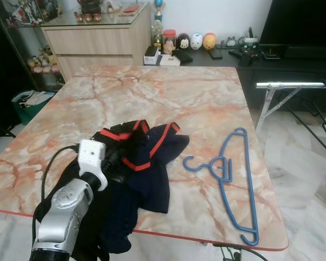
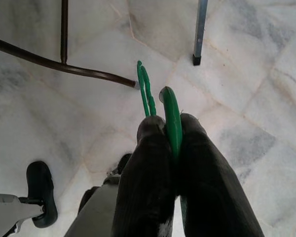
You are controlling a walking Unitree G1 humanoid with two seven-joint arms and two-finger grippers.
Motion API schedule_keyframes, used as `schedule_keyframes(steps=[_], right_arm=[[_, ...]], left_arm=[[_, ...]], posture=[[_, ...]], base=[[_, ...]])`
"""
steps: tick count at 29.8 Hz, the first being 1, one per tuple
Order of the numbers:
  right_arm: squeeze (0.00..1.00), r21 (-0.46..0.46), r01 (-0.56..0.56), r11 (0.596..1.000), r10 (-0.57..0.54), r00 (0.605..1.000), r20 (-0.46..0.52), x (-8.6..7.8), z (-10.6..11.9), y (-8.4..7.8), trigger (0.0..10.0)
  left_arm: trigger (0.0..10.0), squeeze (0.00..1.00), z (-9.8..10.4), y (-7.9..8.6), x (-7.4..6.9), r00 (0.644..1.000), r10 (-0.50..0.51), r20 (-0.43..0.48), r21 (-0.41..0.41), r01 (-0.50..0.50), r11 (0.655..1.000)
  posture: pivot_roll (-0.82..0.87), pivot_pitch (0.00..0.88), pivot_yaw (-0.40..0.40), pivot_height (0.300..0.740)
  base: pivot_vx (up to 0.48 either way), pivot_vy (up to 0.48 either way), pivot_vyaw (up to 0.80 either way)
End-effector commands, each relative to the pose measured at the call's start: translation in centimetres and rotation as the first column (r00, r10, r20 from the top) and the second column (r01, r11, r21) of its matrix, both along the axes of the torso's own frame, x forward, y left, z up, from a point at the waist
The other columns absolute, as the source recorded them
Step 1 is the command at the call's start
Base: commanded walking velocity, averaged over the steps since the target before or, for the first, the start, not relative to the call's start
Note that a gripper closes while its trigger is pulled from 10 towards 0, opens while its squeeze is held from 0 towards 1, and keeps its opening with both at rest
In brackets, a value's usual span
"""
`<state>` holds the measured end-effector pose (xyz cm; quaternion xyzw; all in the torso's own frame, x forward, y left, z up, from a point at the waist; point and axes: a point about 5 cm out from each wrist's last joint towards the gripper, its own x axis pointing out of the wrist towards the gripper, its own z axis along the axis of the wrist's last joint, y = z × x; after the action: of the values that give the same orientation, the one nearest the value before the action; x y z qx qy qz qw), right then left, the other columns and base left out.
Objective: Hang hanger
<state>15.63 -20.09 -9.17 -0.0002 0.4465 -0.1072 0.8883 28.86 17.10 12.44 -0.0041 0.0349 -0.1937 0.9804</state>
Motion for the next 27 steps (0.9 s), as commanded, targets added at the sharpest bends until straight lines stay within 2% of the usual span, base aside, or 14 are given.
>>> schedule_keyframes(steps=[1,5,10,15,22,23,25,26,27], right_arm=[[0.0,0.005,0.011,1.0,-0.011,1.0,-0.001,-0.1,-0.1,0.1,10.0],[0.0,0.005,0.008,1.0,-0.008,1.0,-0.003,-0.1,-0.1,0.2,10.0],[0.0,0.004,0.004,1.0,-0.004,1.0,-0.004,-0.2,-0.1,0.1,10.0],[0.0,0.002,-0.001,1.0,0.001,1.0,-0.006,-0.2,-0.1,0.1,10.0],[0.0,0.0,-0.002,1.0,0.002,1.0,-0.006,-0.2,-0.1,0.0,10.0],[0.0,0.0,-0.002,1.0,0.002,1.0,-0.005,-0.1,-0.1,0.0,10.0],[0.0,0.0,-0.002,1.0,0.002,1.0,-0.005,-0.1,0.0,0.0,10.0],[0.0,-0.001,-0.002,1.0,0.002,1.0,-0.004,-0.1,0.0,-0.1,10.0],[0.0,-0.002,-0.002,1.0,0.002,1.0,-0.004,-0.1,0.0,-0.1,10.0]], left_arm=[[10.0,1.0,-0.2,0.3,-0.1,1.0,0.005,-0.017,0.032,-0.005,0.999],[10.0,1.0,-0.2,0.6,-0.2,1.0,0.005,-0.025,0.048,-0.004,0.999],[10.0,1.0,0.2,1.4,-0.7,0.999,-0.054,-0.01,0.058,0.054,0.997],[10.0,1.0,1.5,2.3,-1.1,0.998,-0.057,0.041,0.013,0.056,0.998],[10.0,1.0,2.6,2.7,-1.7,0.992,-0.101,0.076,-0.03,0.104,0.994],[10.0,1.0,3.3,3.6,-1.6,0.992,-0.042,0.12,-0.06,0.049,0.997],[10.0,1.0,3.5,3.9,-1.6,0.991,-0.015,0.135,-0.074,0.025,0.997],[10.0,1.0,3.5,4.9,-1.3,0.981,0.106,0.16,-0.088,-0.093,0.992],[10.0,0.0,3.0,5.5,-1.2,0.973,0.172,0.154,-0.089,-0.16,0.983]], posture=[[0.1,0.0,0.037,0.74],[0.1,0.0,0.036,0.74],[0.11,0.0,0.034,0.74],[0.11,0.0,0.03,0.74],[0.11,0.0,0.029,0.74],[0.11,0.0,0.029,0.74],[0.11,0.0,0.029,0.74],[0.12,0.0,0.025,0.74],[0.12,0.0,0.024,0.74]], base=[[0.0,0.0,0.0],[0.0,0.0,0.0],[0.0,0.0,0.0],[0.0,0.0,0.0],[0.0,0.0,0.0],[0.0,0.0,0.0],[0.0,0.0,0.0],[0.0,0.0,0.0],[0.0,0.0,0.0]])
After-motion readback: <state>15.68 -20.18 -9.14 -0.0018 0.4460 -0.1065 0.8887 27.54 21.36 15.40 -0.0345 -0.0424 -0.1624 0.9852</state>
